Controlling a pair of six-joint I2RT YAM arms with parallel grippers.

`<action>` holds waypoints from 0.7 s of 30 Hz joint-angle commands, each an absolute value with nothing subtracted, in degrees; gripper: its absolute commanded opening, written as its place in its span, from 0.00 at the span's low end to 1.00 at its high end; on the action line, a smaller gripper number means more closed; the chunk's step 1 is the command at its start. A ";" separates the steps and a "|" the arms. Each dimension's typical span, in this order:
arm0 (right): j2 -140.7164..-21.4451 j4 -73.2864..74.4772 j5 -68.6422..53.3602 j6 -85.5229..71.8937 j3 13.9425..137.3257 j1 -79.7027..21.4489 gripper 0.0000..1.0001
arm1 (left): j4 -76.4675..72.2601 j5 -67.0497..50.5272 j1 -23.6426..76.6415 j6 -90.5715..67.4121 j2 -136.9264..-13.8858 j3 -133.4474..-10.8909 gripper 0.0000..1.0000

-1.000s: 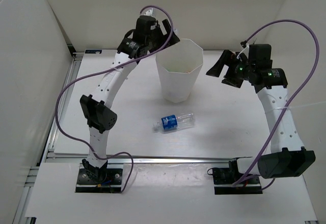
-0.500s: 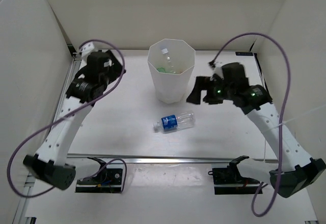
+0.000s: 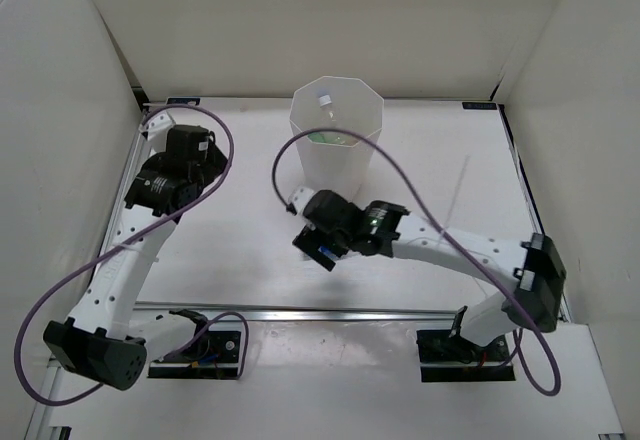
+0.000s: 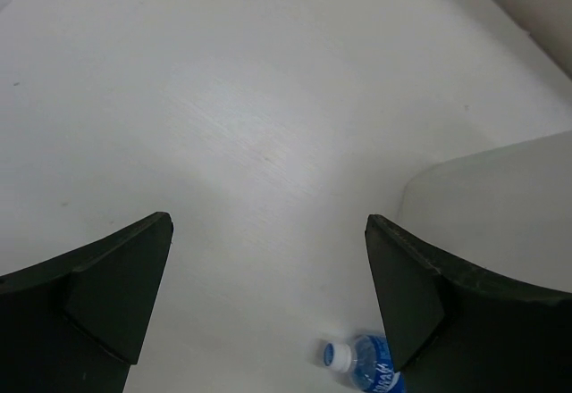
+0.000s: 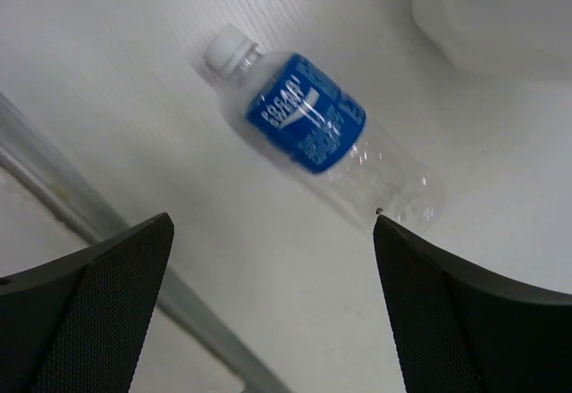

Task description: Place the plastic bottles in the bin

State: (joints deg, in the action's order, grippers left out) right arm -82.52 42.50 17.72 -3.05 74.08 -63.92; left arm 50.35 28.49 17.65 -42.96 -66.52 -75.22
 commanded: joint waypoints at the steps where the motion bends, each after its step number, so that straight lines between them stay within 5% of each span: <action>1: -85.95 33.07 25.85 11.39 72.34 -66.80 0.95 | 56.24 33.65 16.61 -44.56 -61.89 -72.08 1.00; 21: -98.87 22.06 11.08 17.67 68.03 -57.49 0.94 | 66.00 34.98 16.61 -42.10 -48.16 -64.51 1.00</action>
